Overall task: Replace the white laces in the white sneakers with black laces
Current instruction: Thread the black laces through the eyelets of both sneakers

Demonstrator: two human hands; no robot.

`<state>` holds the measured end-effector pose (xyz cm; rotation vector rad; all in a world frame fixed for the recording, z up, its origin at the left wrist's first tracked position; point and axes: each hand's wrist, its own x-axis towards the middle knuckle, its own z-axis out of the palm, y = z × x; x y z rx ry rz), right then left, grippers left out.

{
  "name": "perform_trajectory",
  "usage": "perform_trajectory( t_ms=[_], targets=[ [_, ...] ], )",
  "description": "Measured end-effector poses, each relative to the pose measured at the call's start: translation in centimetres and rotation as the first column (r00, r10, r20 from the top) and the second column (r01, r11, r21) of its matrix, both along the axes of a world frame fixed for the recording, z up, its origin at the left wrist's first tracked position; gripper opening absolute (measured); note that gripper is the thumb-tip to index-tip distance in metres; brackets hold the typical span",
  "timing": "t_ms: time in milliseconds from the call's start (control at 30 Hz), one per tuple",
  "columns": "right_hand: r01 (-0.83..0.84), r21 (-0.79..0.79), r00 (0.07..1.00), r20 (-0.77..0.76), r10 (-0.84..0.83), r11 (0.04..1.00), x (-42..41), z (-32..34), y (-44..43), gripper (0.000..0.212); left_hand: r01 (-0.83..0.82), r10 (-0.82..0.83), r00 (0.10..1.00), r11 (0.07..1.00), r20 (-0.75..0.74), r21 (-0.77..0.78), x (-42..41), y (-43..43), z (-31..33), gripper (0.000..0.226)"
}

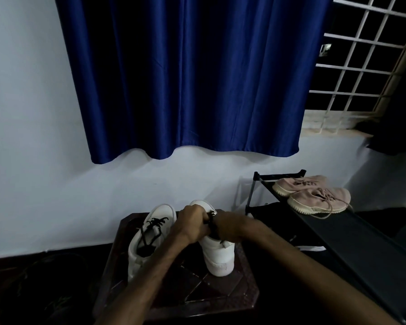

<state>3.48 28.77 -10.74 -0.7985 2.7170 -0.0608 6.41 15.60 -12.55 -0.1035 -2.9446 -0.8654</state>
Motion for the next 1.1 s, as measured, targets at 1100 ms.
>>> perform_trajectory(
  t_ms=[1100],
  targets=[
    [0.142,-0.023,0.964,-0.224,-0.144,0.990,2.7,2.7,2.2,0.030,-0.086,0.089,0.996,0.985,-0.014,0.151,0.1,-0.7,-0.8,0.023]
  ],
)
